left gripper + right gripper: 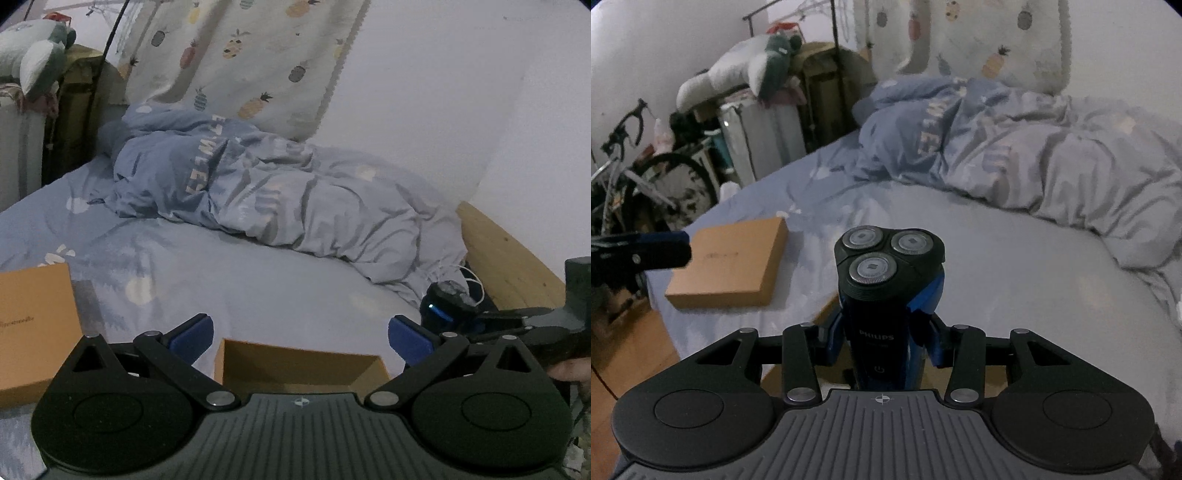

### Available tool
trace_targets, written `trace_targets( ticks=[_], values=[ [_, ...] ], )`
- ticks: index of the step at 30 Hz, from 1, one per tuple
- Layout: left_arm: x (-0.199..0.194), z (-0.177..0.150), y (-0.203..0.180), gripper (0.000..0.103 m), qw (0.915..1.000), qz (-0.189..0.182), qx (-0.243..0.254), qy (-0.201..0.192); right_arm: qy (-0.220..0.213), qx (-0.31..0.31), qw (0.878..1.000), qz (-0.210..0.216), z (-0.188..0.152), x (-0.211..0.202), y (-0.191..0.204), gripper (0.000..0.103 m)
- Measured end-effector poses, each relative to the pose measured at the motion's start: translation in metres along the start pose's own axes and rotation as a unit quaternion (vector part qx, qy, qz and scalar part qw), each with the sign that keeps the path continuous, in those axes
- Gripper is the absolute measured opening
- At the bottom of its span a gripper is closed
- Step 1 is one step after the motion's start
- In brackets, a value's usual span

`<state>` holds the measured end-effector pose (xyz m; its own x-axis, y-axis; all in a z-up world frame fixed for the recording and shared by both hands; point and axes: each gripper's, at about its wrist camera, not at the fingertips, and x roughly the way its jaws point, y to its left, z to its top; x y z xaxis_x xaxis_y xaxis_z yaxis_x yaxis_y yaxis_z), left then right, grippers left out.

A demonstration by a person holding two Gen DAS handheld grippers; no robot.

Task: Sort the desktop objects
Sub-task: 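Lift the shaver with the right tool and carry it over the box, then lower the shaver into the box and open the right tool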

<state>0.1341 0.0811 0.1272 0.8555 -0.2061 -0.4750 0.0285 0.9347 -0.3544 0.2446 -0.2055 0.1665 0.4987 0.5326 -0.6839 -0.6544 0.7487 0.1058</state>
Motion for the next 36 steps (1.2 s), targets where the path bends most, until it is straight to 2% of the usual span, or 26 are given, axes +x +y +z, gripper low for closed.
trace_targets(
  ticks=[6, 18, 22, 29, 36],
  values=[
    [-0.004, -0.020, -0.005, 0.103, 0.9998, 0.000, 0.013, 0.017, 0.024, 0.016, 1.000, -0.002, -0.032, 0.012, -0.001, 0.048],
    [0.006, -0.042, 0.000, 0.103, 0.9987, 0.004, 0.015, 0.048, 0.125, 0.024, 0.992, -0.023, -0.100, 0.076, -0.011, 0.048],
    [0.012, -0.047, 0.003, 0.103, 0.9983, 0.005, 0.011, 0.057, 0.147, 0.028, 0.988, -0.033, -0.117, 0.090, -0.013, 0.048],
    [0.028, -0.062, 0.001, 0.103, 0.9965, 0.004, 0.019, 0.082, 0.172, 0.041, 0.983, -0.039, -0.140, 0.111, -0.017, 0.048],
    [0.048, -0.077, -0.004, 0.103, 0.9937, 0.001, 0.029, 0.109, 0.175, 0.049, 0.982, -0.042, -0.148, 0.120, -0.023, 0.048]
  ],
)
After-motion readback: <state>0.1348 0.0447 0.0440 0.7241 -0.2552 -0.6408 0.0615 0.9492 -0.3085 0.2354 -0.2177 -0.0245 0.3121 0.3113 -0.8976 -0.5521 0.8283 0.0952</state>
